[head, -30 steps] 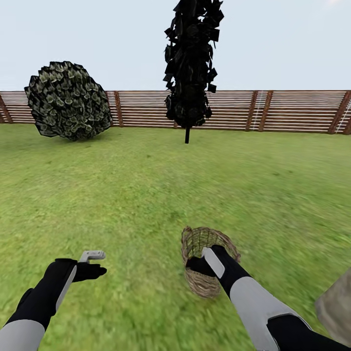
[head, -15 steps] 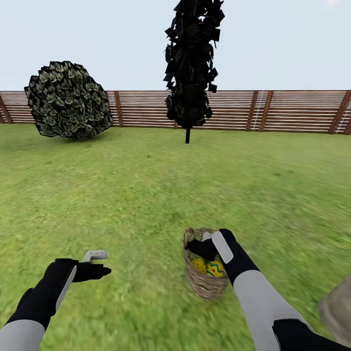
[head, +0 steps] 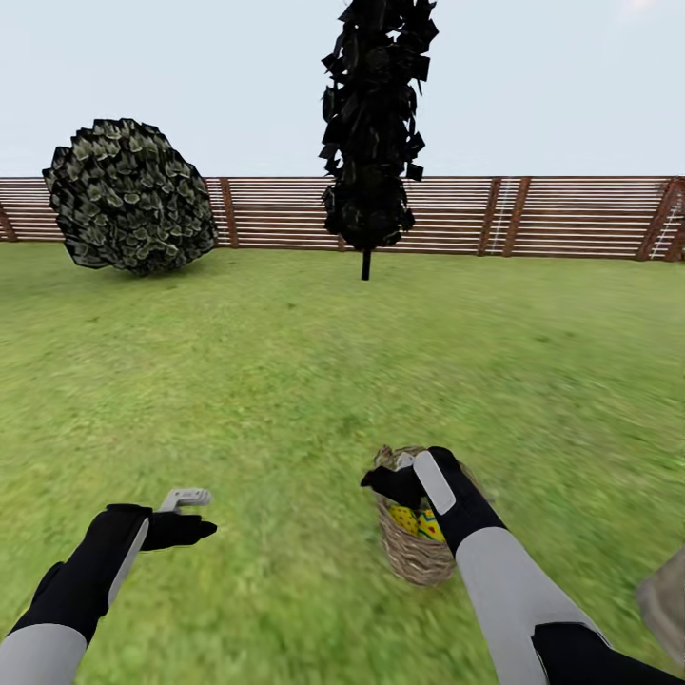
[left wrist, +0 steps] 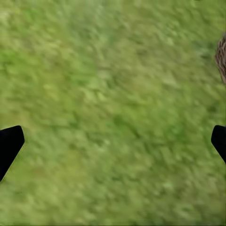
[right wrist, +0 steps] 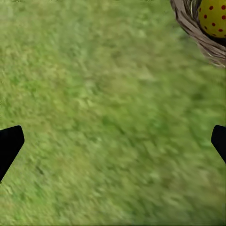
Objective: Take the three Easter eggs out of the wicker basket on the lawn in the garden, then place them on the lawn next to a single tree (choose any tree) so that all three eggs are next to the same tree and none are left in the basket.
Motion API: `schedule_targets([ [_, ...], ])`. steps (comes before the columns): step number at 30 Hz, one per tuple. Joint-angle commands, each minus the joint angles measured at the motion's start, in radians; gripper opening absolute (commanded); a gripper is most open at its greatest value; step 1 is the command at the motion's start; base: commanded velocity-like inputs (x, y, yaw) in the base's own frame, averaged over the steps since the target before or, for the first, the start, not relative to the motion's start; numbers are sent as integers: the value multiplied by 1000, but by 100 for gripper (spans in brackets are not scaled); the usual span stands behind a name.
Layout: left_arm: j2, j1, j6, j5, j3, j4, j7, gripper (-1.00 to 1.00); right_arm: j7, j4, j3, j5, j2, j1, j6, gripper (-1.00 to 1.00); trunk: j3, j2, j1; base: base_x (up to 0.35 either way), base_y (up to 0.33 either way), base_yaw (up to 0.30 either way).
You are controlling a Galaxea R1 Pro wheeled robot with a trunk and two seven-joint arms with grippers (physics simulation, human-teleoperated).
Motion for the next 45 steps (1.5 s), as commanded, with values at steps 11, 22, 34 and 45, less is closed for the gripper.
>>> schedule_targets([
  [11, 0, 0, 2, -8, 1, -1, -8, 100, -11, 4, -14, -8, 1, -1, 1, 100, -1, 0, 0, 167, 123, -249],
  [22, 0, 0, 2, -8, 1, -1, -8, 100, -11, 5, -16, -8, 1, 0, -8, 100, -1, 0, 0, 27, 10, -261],
  [34, 0, 0, 2, -9, 0, -1, -7, 100, -11, 5, -15, -7, 1, 0, -37, 100, -1, 0, 0, 140, 78, -155],
  [45, 0, 0, 2, -10, 0, -1, -6, 100, -46, 6, -12, -6, 1, 0, -42, 100, -1, 0, 0, 216, 67, -4],
])
